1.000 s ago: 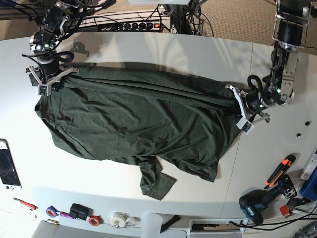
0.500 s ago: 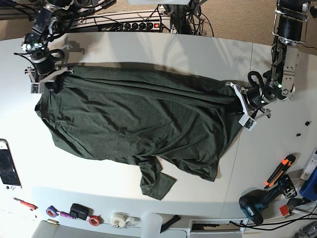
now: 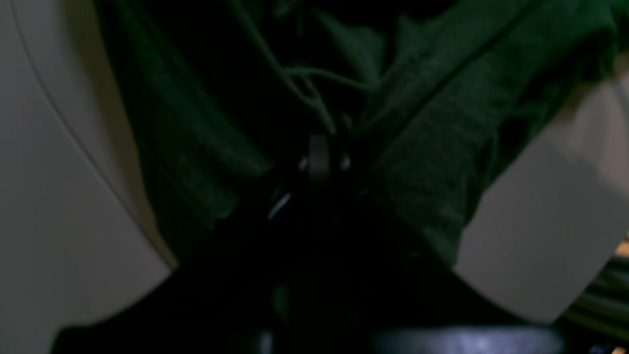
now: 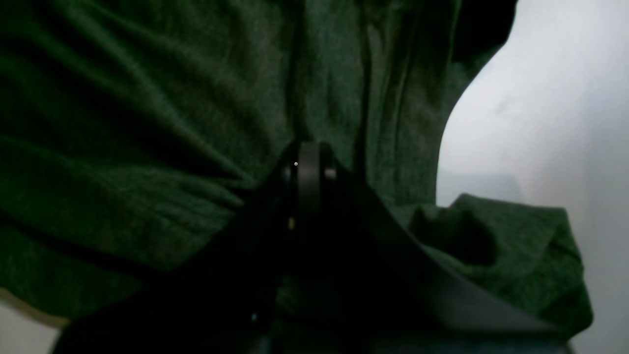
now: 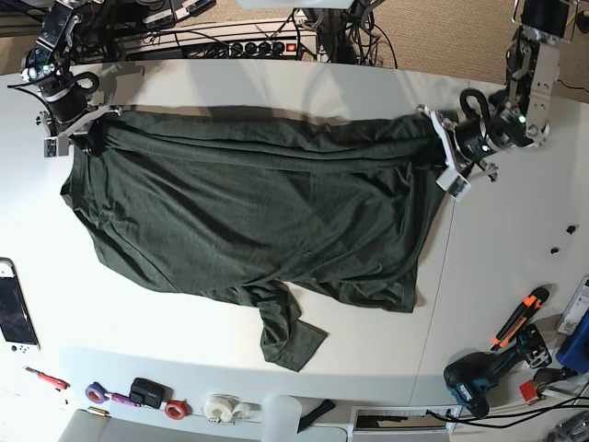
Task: Layout the t-shirt on the table in an organized manner, then fold the t-shirt properly
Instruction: 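Lift the shirt edge with both grippers and pull it taut, then drag the held shirt edge away from the hem with both grippers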
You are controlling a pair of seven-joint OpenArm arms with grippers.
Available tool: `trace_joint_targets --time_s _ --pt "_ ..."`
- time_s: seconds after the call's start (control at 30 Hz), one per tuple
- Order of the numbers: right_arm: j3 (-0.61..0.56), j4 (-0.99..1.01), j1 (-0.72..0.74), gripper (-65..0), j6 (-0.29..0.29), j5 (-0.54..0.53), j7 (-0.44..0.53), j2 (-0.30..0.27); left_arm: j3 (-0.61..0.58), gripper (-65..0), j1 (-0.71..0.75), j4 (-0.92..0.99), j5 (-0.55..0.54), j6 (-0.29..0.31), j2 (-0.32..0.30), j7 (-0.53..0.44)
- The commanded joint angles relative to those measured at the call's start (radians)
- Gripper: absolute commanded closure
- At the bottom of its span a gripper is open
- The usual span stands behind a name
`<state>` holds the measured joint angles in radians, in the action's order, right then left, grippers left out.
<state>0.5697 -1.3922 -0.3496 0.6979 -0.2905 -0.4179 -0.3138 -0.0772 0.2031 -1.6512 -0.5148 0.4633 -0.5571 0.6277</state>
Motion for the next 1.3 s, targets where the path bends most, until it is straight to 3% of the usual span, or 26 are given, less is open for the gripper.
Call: trace_joint_targets --time_s 0.0,0.13,0.47,0.83,1.13,1.27 --pt "-0.005 0.023 -0.036 0.0 0.000 0.110 -0.178 -0.003 -0.008 0.0 0.033 -0.002 0.074 -0.013 -0.011 0.117" --pt "-0.005 0.022 -0.039 0.0 0.000 0.096 -0.177 -0.039 0.017 0.0 0.083 -0.045 0.100 -0.048 -0.011 0.114" --pt "-0.005 0.005 -0.038 0.0 0.000 0.041 -0.210 -0.149 0.212 0.0 0.135 -0.078 0.032 -0.010 -0.011 0.117" --pt "-0.005 0.005 -0.045 0.0 0.000 -0.084 -0.297 -0.148 0.247 0.0 0.135 -0.078 -0.035 -0.010 -0.008 0.143" --pt "-0.005 0.005 -0.114 0.0 0.000 -0.095 -0.296 -0.148 0.247 0.0 0.135 -0.078 -0.096 0.009 -0.008 0.169" --pt "-0.005 0.005 -0.135 0.0 0.000 -0.094 -0.298 -0.149 0.247 0.0 0.140 -0.078 -0.130 0.044 -0.008 0.180"
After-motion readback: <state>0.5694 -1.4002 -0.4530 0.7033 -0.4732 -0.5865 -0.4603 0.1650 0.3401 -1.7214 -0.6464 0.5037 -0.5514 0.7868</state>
